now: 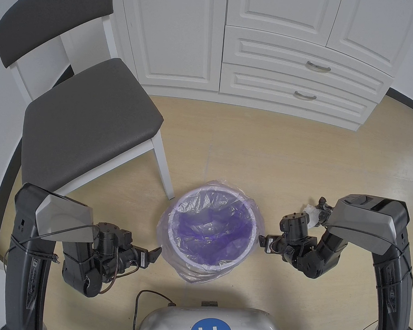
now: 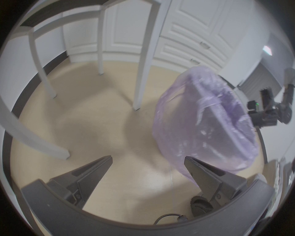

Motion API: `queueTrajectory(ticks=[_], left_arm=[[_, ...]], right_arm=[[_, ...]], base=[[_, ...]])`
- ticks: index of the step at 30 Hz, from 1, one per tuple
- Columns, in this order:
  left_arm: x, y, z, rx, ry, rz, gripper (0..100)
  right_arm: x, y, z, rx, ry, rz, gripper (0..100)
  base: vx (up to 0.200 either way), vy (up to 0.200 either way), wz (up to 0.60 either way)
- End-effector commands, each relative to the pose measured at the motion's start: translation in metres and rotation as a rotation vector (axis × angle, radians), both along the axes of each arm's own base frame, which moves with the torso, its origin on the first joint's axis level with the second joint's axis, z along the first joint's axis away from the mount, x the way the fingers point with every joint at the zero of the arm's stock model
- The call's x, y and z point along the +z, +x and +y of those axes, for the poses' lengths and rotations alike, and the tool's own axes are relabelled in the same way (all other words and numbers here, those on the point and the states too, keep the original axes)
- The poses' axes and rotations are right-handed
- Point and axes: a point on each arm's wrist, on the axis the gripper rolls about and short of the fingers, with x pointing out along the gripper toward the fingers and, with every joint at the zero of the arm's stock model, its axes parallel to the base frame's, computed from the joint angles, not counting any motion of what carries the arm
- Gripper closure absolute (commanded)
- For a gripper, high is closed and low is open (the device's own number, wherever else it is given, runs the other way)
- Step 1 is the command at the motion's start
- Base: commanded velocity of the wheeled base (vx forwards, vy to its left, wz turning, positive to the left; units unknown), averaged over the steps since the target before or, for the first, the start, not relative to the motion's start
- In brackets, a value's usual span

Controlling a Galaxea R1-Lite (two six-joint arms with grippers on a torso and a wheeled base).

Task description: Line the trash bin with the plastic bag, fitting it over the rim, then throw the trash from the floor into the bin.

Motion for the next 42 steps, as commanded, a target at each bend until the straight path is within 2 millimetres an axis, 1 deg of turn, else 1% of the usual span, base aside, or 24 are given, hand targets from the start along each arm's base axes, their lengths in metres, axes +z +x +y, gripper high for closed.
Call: queueTrajectory(ticks=[1,2,6,8,9,10,11,12,16,20,21,22,24,25,28,32,34,35,37,38,39,42], left_arm=[[0.004,-0.017,0.025,-0.08,0.028,-0.019,0],[0.008,-0.016,0.026,-0.079,0.024,-0.031,0],[0.01,-0.012,0.027,-0.079,0.02,-0.046,0],[0.008,-0.002,0.023,-0.085,0.017,-0.068,0],[0.007,-0.001,0.023,-0.085,0.017,-0.068,0],[0.005,0.012,0.018,-0.092,0.011,-0.086,0],[0.006,0.019,0.015,-0.103,0.004,-0.097,0],[0.006,0.022,0.013,-0.112,0.002,-0.097,0],[0.009,0.051,0.0,-0.154,0.005,-0.035,0],[0.012,0.083,-0.005,-0.154,0.021,0.003,0],[0.011,0.084,-0.005,-0.154,0.023,0.006,0],[0.01,0.098,-0.009,-0.158,0.031,0.025,0],[0.008,0.106,-0.009,-0.164,0.049,0.036,0],[0.005,0.115,-0.008,-0.169,0.073,0.048,0],[-0.005,0.12,-0.004,-0.171,0.089,0.076,0],[-0.005,0.121,-0.002,-0.164,0.082,0.095,0],[-0.004,0.121,-0.002,-0.161,0.079,0.1,0],[-0.004,0.121,-0.002,-0.161,0.079,0.1,0],[-0.005,0.119,-0.004,-0.155,0.091,0.094,0],[-0.005,0.119,-0.004,-0.155,0.091,0.094,0],[-0.007,0.115,-0.004,-0.147,0.103,0.105,0],[-0.008,0.111,-0.003,-0.117,0.122,0.1,0]], right_arm=[[0.037,-0.015,-0.002,0.037,-0.007,-0.04,0],[0.039,-0.017,-0.003,0.039,-0.009,-0.04,0],[0.042,-0.017,-0.003,0.039,-0.006,-0.047,0],[0.049,-0.015,-0.006,0.028,-0.002,-0.063,0],[0.05,-0.015,-0.006,0.028,-0.001,-0.064,0],[0.053,-0.014,-0.007,0.032,-0.003,-0.073,0],[0.055,-0.013,-0.009,0.03,-0.003,-0.078,0],[0.056,-0.013,-0.009,0.031,-0.001,-0.081,0],[0.059,-0.01,-0.01,0.044,0.006,-0.089,0],[0.049,-0.006,-0.008,0.062,-0.009,-0.074,0],[0.048,-0.006,-0.007,0.062,-0.01,-0.073,0],[0.043,-0.001,-0.005,0.065,-0.008,-0.074,0],[0.038,0.004,-0.002,0.066,-0.008,-0.075,0],[0.032,0.007,-0.001,0.066,-0.009,-0.072,0],[0.024,0.008,-0.002,0.064,-0.01,-0.057,0],[0.019,0.012,0.0,0.081,0.013,-0.052,0],[0.011,0.012,0.0,0.084,0.01,-0.039,0],[0.011,0.012,0.0,0.084,0.01,-0.039,0],[0.004,0.017,0.004,0.078,0.028,-0.041,0],[0.004,0.017,0.004,0.078,0.028,-0.041,0],[0.004,0.022,0.005,0.059,0.064,-0.049,0],[0.002,0.024,0.008,0.062,0.12,-0.044,0]], base=[[0.0,0.0,0.0],[0.0,0.0,0.0],[0.0,0.0,0.0],[0.0,0.0,0.0],[0.0,0.0,0.0],[0.0,0.0,0.0],[0.0,0.0,0.0],[0.0,0.0,0.0],[0.0,0.0,0.0],[0.0,0.0,0.0],[0.0,0.0,0.0],[0.0,0.0,0.0],[0.0,0.0,0.0],[0.0,0.0,0.0],[0.0,0.0,0.0],[0.0,0.0,0.0],[0.0,0.0,0.0],[0.0,0.0,0.0],[0.0,0.0,0.0],[0.0,0.0,0.0],[0.0,0.0,0.0],[0.0,0.0,0.0]])
